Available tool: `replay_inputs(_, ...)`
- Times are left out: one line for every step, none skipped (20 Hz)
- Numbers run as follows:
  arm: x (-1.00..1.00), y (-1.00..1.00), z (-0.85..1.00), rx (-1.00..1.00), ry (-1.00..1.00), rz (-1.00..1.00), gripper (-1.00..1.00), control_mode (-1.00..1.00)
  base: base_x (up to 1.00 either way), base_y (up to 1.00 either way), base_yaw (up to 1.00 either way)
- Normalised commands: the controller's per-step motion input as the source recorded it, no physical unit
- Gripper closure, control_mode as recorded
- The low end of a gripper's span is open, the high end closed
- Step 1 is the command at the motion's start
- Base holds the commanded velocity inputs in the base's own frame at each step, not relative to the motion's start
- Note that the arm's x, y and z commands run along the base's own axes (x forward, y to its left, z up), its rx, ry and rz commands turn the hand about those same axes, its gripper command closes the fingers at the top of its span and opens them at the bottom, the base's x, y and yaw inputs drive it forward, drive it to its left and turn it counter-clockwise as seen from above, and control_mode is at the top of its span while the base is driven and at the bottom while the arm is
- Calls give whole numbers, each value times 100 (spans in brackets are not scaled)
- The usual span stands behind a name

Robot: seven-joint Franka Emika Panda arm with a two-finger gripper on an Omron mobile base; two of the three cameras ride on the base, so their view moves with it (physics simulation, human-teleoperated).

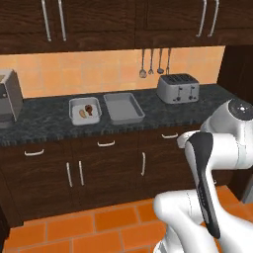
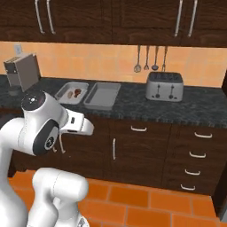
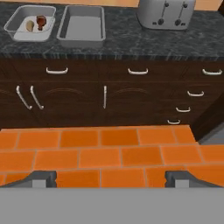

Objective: Place one sweet potato and one chicken drumstick in each tupperware on the nearby counter, to pack two identical lunches.

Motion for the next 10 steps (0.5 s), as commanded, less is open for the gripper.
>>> replay_inputs(0, 0, 0, 0, 0, 0, -100, 100, -25, -100, -9)
replay_inputs(0, 0, 0, 0, 0, 0, -100, 100, -12, -100, -7)
replay_inputs(0, 0, 0, 0, 0, 0, -100, 100, 0, -100, -5)
replay_inputs(0, 0, 0, 0, 0, 0, -100, 100, 0, -100, -4)
replay_inputs(0, 0, 0, 0, 0, 0, -100, 100, 0, -100, -2)
replay_inputs(0, 0, 0, 0, 0, 0, -100, 100, 0, -100, 0)
replay_inputs(0, 0, 0, 0, 0, 0, -100, 100, 0, -100, 0)
replay_inputs(0, 0, 0, 0, 0, 0, -100, 100, 0, -100, 0)
replay_inputs(0, 0, 0, 0, 0, 0, -100, 100, 0, -100, 0)
replay_inputs(0, 0, 0, 0, 0, 0, -100, 100, 0, -100, 0)
